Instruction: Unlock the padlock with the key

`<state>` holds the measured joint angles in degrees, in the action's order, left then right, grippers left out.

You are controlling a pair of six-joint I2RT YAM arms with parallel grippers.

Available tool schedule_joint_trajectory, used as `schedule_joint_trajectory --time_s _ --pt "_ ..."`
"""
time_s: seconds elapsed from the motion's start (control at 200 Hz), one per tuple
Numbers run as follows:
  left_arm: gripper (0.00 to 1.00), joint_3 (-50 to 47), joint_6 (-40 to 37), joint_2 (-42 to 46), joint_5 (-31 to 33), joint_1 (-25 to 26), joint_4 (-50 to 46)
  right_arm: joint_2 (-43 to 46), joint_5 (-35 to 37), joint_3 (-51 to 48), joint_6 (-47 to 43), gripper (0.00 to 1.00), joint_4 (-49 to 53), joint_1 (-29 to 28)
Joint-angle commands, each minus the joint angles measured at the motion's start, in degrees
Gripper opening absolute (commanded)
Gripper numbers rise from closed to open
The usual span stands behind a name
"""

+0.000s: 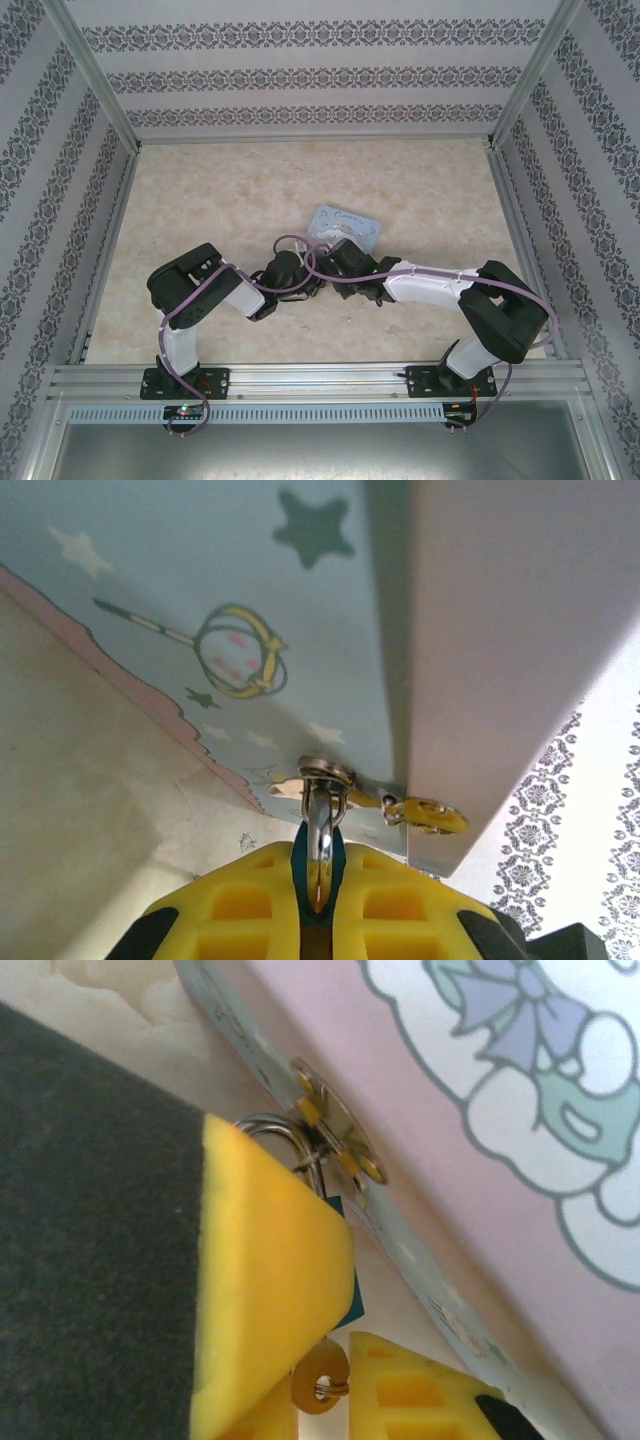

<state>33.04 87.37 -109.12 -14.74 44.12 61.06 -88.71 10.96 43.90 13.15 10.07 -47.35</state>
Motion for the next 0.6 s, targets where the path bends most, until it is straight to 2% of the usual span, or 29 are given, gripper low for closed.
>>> schedule_joint_trajectory --time_s 0.0,0.06,0.215,0.25,0.255,0.29,0.33,0.46,0.595 --pt "0.00 0.9 -0.9 1.3 -1.5 -0.1 0.9 -0.5 -0.4 2.0 -0.2 0.04 -1.3 1.1" --pt "0.00 0.9 -1.0 1.3 -1.4 -0.1 0.7 0.0 -1.3 2.1 -0.1 0.00 -1.4 1.4" --pt "0.00 0.7 -1.1 1.2 -1.3 -0.1 0.7 2.3 -4.6 1.0 1.0 0.00 -1.9 2.5" --pt "0.00 0.6 -1.2 1.2 -1.1 -0.1 0.7 3.2 -5.4 0.6 1.3 0.12 -2.0 2.8" --pt "0.00 0.6 -1.2 1.1 -1.2 -0.1 0.7 3.3 -5.4 0.5 1.3 0.19 -1.9 2.8" --pt "0.00 0.7 -1.2 1.1 -1.1 -0.1 0.7 4.6 -6.7 -0.2 1.9 0.40 -2.0 3.1" --pt "0.00 0.8 -1.3 1.0 -1.0 -0.1 0.6 6.4 -8.1 -1.4 2.7 0.52 -2.0 3.7" --pt "0.00 0.5 -2.3 0.9 -0.6 -0.2 -0.2 13.6 -12.6 -6.7 7.4 0.60 -3.2 6.5" --pt "0.00 -0.2 -4.1 1.2 -1.0 -0.4 -1.9 19.3 -17.2 -11.2 13.8 0.63 -5.7 9.4"
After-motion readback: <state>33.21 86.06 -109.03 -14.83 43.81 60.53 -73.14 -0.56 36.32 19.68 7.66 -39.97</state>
